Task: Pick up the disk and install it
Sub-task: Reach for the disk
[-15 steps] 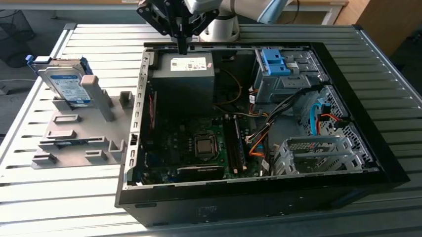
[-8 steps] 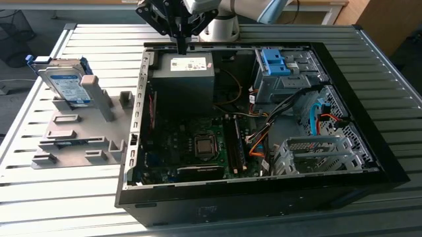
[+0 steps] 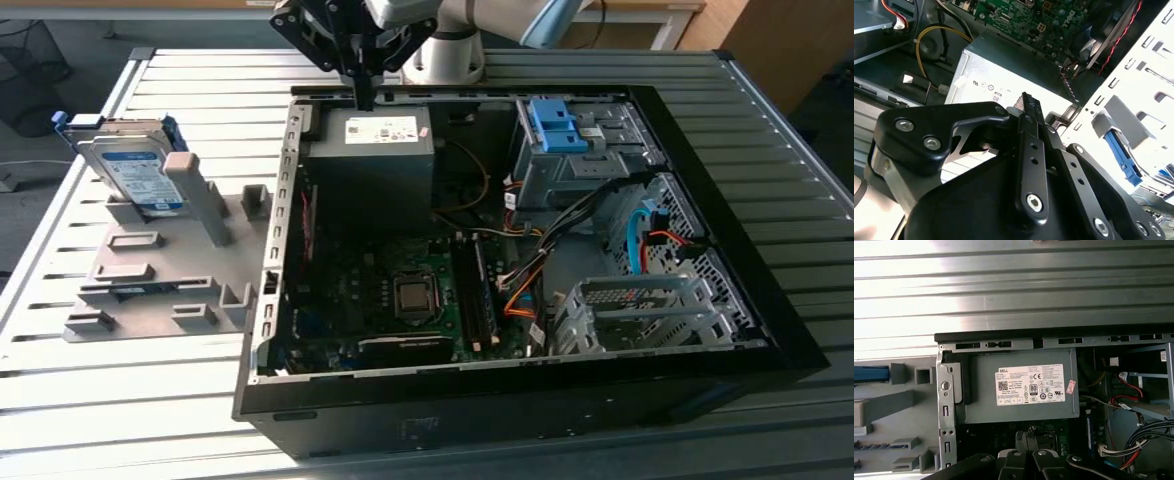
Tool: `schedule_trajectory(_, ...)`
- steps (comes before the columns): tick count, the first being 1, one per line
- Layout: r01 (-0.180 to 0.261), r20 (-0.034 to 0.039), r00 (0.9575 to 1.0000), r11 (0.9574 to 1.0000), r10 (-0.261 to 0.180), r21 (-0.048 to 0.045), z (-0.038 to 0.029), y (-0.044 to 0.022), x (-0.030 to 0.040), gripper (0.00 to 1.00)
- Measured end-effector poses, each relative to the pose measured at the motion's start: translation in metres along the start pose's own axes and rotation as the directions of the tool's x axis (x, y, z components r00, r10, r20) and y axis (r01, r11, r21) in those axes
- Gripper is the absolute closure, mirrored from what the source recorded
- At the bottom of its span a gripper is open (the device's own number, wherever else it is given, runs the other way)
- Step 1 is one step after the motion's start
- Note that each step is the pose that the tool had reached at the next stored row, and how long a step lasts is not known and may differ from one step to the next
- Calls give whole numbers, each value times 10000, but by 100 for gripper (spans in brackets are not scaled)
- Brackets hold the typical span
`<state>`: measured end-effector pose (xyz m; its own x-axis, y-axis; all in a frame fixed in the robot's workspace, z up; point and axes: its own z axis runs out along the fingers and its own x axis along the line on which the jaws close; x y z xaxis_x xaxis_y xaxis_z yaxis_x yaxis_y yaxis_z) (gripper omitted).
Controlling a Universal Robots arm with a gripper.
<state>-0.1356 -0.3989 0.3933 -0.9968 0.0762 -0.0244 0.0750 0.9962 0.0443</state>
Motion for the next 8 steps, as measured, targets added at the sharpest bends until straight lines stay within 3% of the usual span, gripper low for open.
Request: schedule_trajectory(8, -1, 0, 10000, 10000, 1, 0, 0, -1, 16, 89)
